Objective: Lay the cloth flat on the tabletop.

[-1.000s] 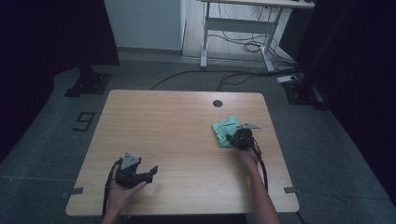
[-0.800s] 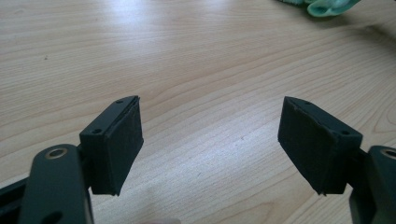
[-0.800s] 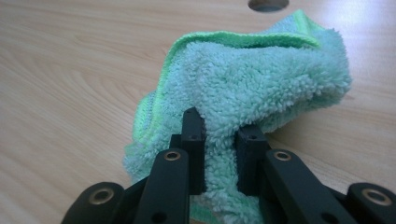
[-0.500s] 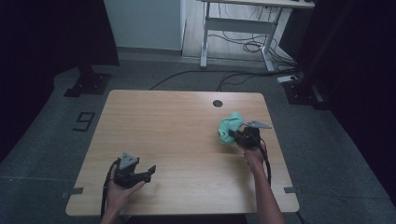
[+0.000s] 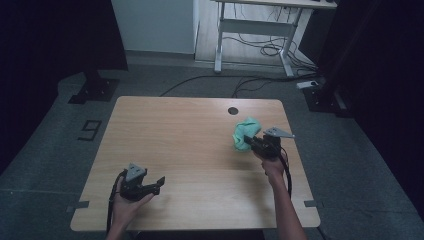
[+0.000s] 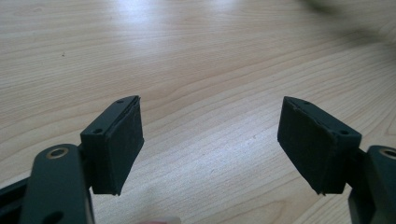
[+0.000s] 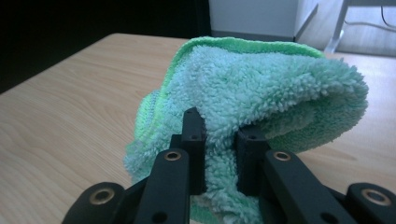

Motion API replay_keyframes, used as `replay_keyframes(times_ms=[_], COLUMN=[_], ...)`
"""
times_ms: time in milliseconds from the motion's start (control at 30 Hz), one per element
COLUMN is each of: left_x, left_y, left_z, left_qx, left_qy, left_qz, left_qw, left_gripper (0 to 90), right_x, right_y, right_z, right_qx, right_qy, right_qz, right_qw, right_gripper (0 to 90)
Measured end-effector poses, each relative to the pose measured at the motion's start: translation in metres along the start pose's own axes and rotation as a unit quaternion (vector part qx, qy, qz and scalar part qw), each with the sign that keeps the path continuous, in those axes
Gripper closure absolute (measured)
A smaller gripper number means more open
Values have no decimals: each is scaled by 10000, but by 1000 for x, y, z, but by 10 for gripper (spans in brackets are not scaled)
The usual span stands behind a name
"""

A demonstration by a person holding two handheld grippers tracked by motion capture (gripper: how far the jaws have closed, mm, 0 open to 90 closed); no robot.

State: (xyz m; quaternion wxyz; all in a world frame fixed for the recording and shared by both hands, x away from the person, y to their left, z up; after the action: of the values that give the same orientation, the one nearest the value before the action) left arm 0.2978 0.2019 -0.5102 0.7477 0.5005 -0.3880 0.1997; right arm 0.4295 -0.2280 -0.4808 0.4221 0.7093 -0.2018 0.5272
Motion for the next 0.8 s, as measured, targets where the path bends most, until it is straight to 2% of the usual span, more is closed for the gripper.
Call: replay_keyframes(times_ms=[267, 500, 800], left_x=[-1, 0, -1], left_y=[0, 1, 0], left_z=[0, -2, -3], left_qx=[9, 30, 33], left_qy=[-14, 14, 26], left_qz=[-19, -4, 8], left_qw=[10000, 10000, 10000], left_gripper=[224, 225, 226], right_x=[14, 16, 18], right_y=[17, 20, 24], right_z=[-16, -24, -49], right_qx=[117, 258, 538], right_qy=[113, 165, 380], right_qz=[259, 302, 450], right_qw=[9995, 9991, 9968], right_gripper=[773, 773, 773])
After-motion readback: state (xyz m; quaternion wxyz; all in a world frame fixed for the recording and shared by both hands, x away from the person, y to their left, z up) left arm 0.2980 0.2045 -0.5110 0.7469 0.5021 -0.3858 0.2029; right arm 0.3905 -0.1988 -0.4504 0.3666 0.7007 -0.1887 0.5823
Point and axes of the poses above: each handheld gripper's, and its own axes: y roughly backward along the jaws, x roughly out of its top, z roughly to its right, the point moved 1 cm from there along -y, roughly forward along the jaws, and after that the axes turned 6 degrees about y, right-handed, at the moved point
